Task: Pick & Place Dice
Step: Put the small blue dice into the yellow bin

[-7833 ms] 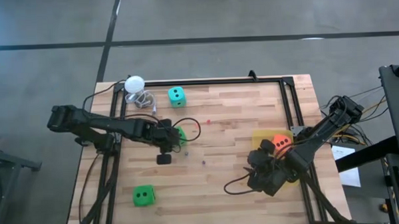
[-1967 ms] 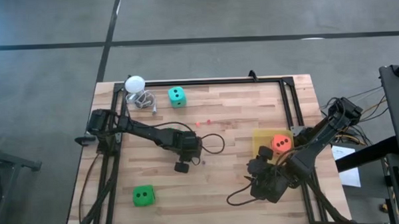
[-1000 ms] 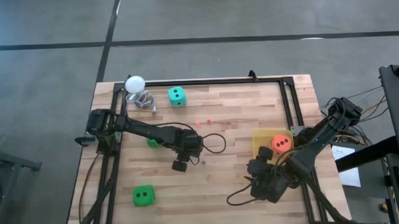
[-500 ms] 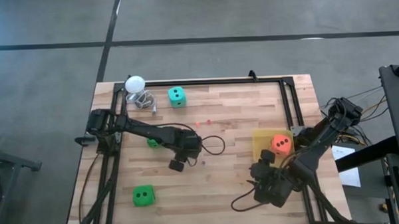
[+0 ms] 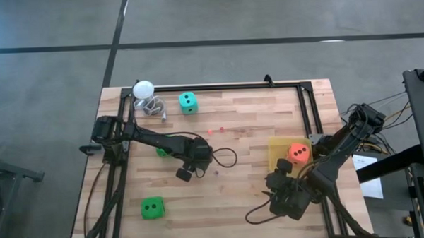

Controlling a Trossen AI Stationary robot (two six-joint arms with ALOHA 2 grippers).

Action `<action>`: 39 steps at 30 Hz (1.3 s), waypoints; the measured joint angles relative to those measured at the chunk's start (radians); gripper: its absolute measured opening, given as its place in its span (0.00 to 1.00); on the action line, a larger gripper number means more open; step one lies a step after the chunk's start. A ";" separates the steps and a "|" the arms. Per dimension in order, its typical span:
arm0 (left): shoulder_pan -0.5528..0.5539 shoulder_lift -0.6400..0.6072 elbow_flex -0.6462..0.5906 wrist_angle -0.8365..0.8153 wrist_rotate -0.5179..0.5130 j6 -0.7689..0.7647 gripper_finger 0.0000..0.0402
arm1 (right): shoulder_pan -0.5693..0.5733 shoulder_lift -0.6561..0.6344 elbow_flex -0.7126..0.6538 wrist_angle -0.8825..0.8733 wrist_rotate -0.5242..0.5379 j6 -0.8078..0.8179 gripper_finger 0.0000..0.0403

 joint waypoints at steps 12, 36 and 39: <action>-0.007 0.000 0.000 0.002 0.008 -0.020 0.36 | 0.000 0.000 -0.001 0.002 0.000 0.000 0.56; -0.006 -0.001 -0.002 0.034 0.054 -0.165 0.36 | 0.000 0.000 -0.002 0.002 0.001 0.012 0.56; -0.006 0.001 -0.007 0.044 0.057 -0.168 0.36 | 0.000 0.000 -0.002 0.003 0.001 0.012 0.56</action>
